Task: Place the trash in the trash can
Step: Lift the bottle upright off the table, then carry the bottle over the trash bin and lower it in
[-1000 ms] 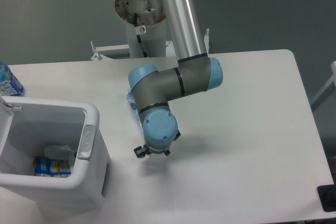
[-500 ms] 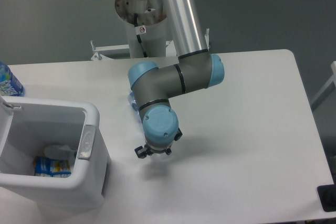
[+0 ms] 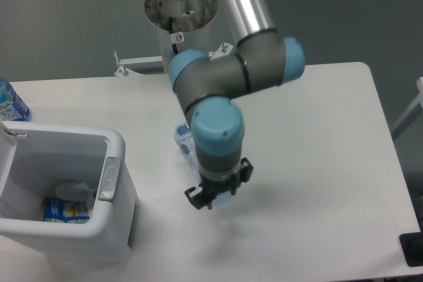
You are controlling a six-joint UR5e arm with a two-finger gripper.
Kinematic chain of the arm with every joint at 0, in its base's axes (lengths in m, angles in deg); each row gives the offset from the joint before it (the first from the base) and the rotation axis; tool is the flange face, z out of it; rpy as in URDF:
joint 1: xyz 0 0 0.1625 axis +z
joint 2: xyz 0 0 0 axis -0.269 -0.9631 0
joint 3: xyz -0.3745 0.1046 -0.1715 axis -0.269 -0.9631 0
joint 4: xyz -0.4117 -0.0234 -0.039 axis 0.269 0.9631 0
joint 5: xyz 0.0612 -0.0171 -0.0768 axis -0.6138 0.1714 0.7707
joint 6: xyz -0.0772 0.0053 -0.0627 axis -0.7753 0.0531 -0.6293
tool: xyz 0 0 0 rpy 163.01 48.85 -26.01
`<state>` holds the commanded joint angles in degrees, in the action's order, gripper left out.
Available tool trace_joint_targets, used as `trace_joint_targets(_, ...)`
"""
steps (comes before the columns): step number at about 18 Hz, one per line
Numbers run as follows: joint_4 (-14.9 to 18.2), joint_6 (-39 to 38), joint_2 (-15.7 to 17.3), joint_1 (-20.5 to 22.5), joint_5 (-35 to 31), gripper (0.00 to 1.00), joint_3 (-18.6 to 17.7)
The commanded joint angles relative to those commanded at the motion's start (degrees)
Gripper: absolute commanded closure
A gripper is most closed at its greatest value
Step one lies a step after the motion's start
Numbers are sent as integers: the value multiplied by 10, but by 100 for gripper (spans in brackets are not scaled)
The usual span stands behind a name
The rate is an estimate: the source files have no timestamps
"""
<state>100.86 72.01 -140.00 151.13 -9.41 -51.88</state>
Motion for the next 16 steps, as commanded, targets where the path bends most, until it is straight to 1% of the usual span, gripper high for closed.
trace_joint_targets(1, -20, 0, 8, 5, 1, 45, 10)
trace_joint_targets(2, -48, -1, 17, 7, 2, 45, 13)
trace_joint_targets(4, -113, 0, 33, 7, 3, 45, 13)
trace_joint_targets(5, -136, 1, 42, 6, 6, 45, 13)
trace_joint_targets(7, -167, 2, 53, 4, 27, 45, 19)
trace_joint_targets(9, -175, 1, 55, 0, 44, 45, 33)
trace_joint_targets(12, -177, 0, 55, -20, 57, 45, 69)
trace_joint_targets(13, -179, 0, 56, -28, 72, 44, 77)
trace_joint_targets(15, -187, 2, 62, -32, 112, 44, 85)
trace_joint_targets(16, -197, 3, 65, -33, 126, 42, 85)
